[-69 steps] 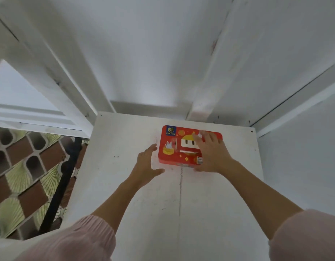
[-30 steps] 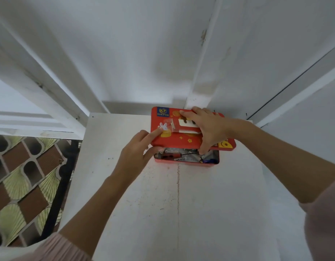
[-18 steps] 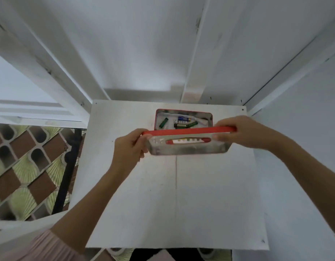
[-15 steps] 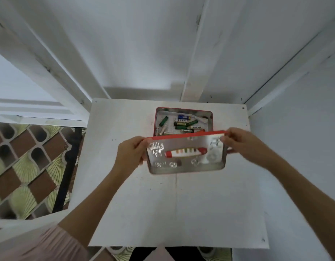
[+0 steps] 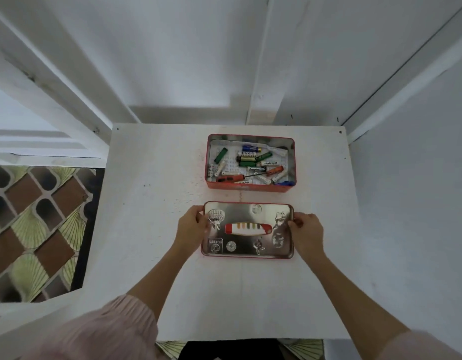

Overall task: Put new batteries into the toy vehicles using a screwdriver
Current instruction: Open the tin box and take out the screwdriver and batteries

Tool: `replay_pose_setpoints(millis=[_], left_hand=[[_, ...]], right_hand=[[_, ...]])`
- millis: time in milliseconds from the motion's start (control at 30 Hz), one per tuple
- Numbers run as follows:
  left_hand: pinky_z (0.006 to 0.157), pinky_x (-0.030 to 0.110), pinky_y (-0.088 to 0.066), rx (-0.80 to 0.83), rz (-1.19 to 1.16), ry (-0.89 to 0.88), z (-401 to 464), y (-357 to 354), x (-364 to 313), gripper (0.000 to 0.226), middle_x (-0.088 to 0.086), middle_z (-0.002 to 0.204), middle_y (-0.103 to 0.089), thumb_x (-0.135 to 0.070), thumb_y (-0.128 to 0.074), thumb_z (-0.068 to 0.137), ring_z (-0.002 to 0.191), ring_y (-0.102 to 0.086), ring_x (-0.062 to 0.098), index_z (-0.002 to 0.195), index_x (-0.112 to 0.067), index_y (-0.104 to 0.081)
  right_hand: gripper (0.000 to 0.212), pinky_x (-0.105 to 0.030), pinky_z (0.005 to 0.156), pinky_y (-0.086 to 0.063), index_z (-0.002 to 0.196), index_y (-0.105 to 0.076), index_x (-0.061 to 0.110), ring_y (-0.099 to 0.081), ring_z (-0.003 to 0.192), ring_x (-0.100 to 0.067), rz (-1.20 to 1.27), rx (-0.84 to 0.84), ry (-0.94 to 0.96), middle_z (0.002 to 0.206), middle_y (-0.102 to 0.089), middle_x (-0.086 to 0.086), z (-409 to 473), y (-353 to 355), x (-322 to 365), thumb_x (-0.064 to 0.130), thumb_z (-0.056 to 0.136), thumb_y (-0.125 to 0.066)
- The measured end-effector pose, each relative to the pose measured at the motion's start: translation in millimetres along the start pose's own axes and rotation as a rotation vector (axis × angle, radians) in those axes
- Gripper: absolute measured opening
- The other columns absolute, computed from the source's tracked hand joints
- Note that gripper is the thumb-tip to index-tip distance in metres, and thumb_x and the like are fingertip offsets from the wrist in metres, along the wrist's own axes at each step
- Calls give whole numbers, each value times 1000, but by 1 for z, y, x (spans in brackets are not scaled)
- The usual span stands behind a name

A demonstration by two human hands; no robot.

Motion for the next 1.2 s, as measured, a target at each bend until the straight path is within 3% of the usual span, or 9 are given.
replay_pose_setpoints(millis=[233,367,467,533,633,800,900,1000,1200], left_hand=[[60,9,-40,26,49,-38,0,11,-13,21,-1,74,-59,-13,-49,98,65,-53,6,116,-5,-56],[59,7,-41,-122,-92,-227,-7,28,-55,11,-1,69,-59,-13,-54,95,57,-55,0,105,-12,-61],[65,9,-46,-43,-51,-368,8,25,-84,11,-5,80,-62,-8,-58,92,68,-56,2,100,-14,-63],[69,6,-43,15,22,-436,24,17,-97,13,-5,88,-62,-6,-60,91,77,-54,0,102,-8,-67],[71,2,-41,38,96,-459,52,2,-106,16,2,95,-63,-2,-59,90,77,-52,2,104,-3,-68],[75,-1,-39,36,173,-435,86,-18,-103,20,9,108,-65,0,-59,90,89,-55,9,108,-2,-67],[89,12,-40,142,304,-491,97,-29,-107,24,11,116,-63,-1,-58,90,103,-57,20,114,-2,-65],[103,30,-37,192,442,-611,106,-38,-113,24,12,118,-63,-3,-59,91,113,-52,25,114,-3,-66],[100,30,-37,178,735,-691,113,-57,-120,31,5,124,-56,-16,-59,92,120,-45,19,123,-11,-60]], right_hand=[[24,-21,73,-34,111,-59,1,-54,94,-25,37,-102,10,108,-51,-14,1,6,11,4,88,-54],[18,-23,71,-44,102,-61,7,-47,90,-11,73,-174,394,100,-50,-1,20,18,54,5,84,-60],[10,-9,69,-37,91,-66,5,-44,89,-5,-54,-72,632,94,-56,-3,50,10,89,3,82,-64],[8,-19,71,-40,89,-67,2,-48,88,-13,-142,0,686,94,-61,-8,70,-1,104,2,82,-64],[13,-33,82,-42,94,-66,1,-50,98,-23,-299,93,687,102,-61,-12,96,-19,112,3,82,-63],[15,-32,83,-41,96,-62,7,-51,102,-24,-499,187,714,108,-60,-10,115,-28,108,6,81,-62],[16,-33,80,-42,99,-60,7,-52,101,-26,-553,209,738,109,-59,-11,116,-25,108,8,83,-61],[29,-29,81,-43,111,-59,4,-52,100,-24,-367,189,654,112,-55,-11,114,-15,104,7,83,-62],[15,-12,70,-36,97,-65,2,-51,83,-17,4,93,446,94,-54,-10,111,3,103,5,82,-65]])
Point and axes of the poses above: each hand's wrist, its own z-axis towards the middle knuckle, its own y-axis out of the back of the hand, x = y × z, the point moved 1 cm from there along z, towards the middle knuckle
